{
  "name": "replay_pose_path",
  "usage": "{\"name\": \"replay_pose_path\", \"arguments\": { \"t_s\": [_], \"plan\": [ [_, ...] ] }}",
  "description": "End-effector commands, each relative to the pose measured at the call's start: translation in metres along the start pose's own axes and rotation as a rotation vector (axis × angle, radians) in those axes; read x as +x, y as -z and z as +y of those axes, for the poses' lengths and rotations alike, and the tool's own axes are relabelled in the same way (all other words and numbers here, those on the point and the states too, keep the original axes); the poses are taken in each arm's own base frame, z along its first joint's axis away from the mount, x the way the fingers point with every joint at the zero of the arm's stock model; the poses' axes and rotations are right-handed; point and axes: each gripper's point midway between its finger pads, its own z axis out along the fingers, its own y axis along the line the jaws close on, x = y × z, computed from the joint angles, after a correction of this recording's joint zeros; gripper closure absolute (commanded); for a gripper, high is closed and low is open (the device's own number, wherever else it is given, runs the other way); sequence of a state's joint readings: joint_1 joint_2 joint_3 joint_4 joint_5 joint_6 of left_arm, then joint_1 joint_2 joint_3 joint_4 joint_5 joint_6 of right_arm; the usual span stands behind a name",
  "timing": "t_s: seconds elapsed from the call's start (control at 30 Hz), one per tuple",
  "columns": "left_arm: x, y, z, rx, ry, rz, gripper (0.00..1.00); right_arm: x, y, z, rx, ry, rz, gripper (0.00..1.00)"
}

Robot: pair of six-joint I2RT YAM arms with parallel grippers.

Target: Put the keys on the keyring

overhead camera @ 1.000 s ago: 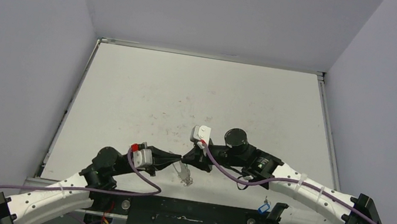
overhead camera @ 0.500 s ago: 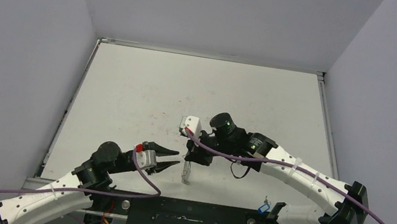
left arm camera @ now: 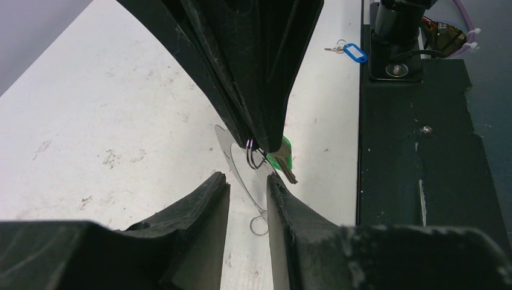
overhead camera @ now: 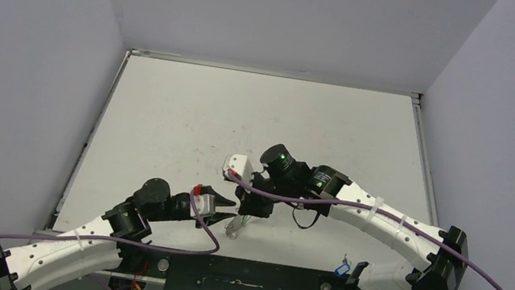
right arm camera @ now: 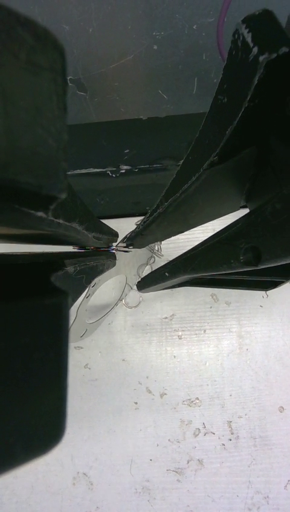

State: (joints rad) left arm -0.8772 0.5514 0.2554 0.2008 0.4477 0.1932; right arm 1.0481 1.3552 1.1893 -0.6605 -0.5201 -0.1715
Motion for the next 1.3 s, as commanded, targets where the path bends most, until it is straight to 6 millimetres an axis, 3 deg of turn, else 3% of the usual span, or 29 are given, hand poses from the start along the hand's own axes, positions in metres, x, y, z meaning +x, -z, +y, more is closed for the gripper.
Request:
{"name": "replay_pose_path", "arguments": {
  "t_s": [0.0, 0.43, 0.57, 0.7, 0.8, 0.9, 1.03, 1.13, 1.27],
  "plan": [
    [-0.036, -0.005, 0.001, 0.022, -0.036, -0.104, 0.73, -0.022, 0.004, 0.002, 0.001, 0.034, -0.055, 1.00],
    [-0.045, -0.008, 0.000, 0.040, -0.040, -0.144, 0.76, -0.020, 0.002, 0.002, 0.001, 0.032, -0.053, 1.00],
    [-0.043, -0.009, 0.000, 0.039, -0.037, -0.138, 0.82, -0.021, 0.001, 0.003, -0.003, 0.033, -0.056, 1.00],
    [-0.041, -0.010, 0.000, 0.046, -0.036, -0.127, 1.00, -0.021, 0.002, 0.003, -0.001, 0.034, -0.057, 1.00],
    [-0.041, -0.011, 0.000, 0.046, -0.038, -0.124, 1.00, -0.022, 0.004, 0.001, 0.013, 0.041, -0.062, 1.00],
    [-0.041, -0.010, 0.001, 0.038, -0.038, -0.127, 1.00, -0.026, 0.008, -0.002, 0.037, 0.055, -0.085, 0.87],
    [-0.043, -0.007, 0.003, 0.010, -0.037, -0.156, 1.00, -0.028, 0.017, -0.005, 0.083, 0.090, -0.135, 0.60],
    [-0.046, -0.004, 0.006, -0.021, -0.028, -0.202, 1.00, -0.028, 0.026, -0.005, 0.107, 0.119, -0.189, 0.53],
    [-0.052, 0.000, 0.007, -0.051, -0.023, -0.279, 1.00, -0.029, 0.034, -0.001, 0.107, 0.163, -0.273, 0.54]
  ]
}}
